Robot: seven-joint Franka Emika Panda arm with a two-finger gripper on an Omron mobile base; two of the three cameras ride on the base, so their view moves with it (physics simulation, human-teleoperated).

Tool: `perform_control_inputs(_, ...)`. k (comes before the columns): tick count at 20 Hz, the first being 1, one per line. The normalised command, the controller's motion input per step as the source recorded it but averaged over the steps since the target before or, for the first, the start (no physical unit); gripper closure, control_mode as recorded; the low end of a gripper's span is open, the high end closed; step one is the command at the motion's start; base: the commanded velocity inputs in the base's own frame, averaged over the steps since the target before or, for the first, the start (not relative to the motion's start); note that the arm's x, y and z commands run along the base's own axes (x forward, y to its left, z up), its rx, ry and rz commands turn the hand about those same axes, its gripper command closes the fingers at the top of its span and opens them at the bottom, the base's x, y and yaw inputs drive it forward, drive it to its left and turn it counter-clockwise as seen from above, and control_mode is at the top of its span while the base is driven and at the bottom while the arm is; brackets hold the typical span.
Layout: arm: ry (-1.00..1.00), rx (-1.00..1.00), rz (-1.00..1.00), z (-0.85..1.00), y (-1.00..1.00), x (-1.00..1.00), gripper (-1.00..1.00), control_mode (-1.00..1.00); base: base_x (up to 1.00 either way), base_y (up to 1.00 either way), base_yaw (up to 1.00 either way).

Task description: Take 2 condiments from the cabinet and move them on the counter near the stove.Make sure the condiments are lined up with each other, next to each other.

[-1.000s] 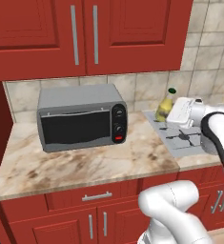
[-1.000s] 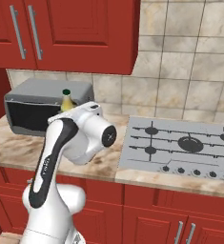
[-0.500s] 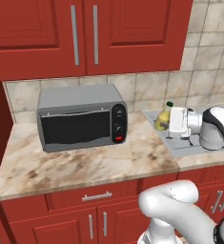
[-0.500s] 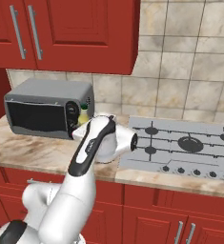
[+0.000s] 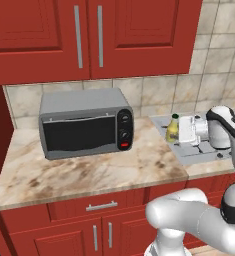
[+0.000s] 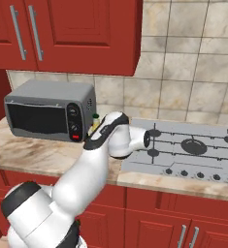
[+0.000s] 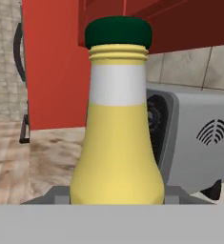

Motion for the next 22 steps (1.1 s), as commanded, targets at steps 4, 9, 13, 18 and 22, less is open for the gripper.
perform_control_inputs(4, 0.05, -0.17, 0.00, -0.54, -0.13, 0.25, 1.00, -1.00, 0.00, 0.00, 0.00)
perform_control_inputs(9, 0.00, -0.04, 0.00, -0.55, -0.02, 0.25, 1.00, -1.00, 0.00, 0.00, 0.00)
perform_control_inputs(13, 0.00, 0.00, 0.00, -0.45, 0.00, 0.17, 1.00, -1.00, 0.00, 0.00, 0.00)
perform_control_inputs(18, 0.00, 0.01, 0.00, -0.44, -0.04, 0.15, 1.00, -1.00, 0.00, 0.00, 0.00)
perform_control_inputs(22, 0.00, 0.00, 0.00, -0.32, -0.13, 0.06, 1.00, -1.00, 0.00, 0.00, 0.00)
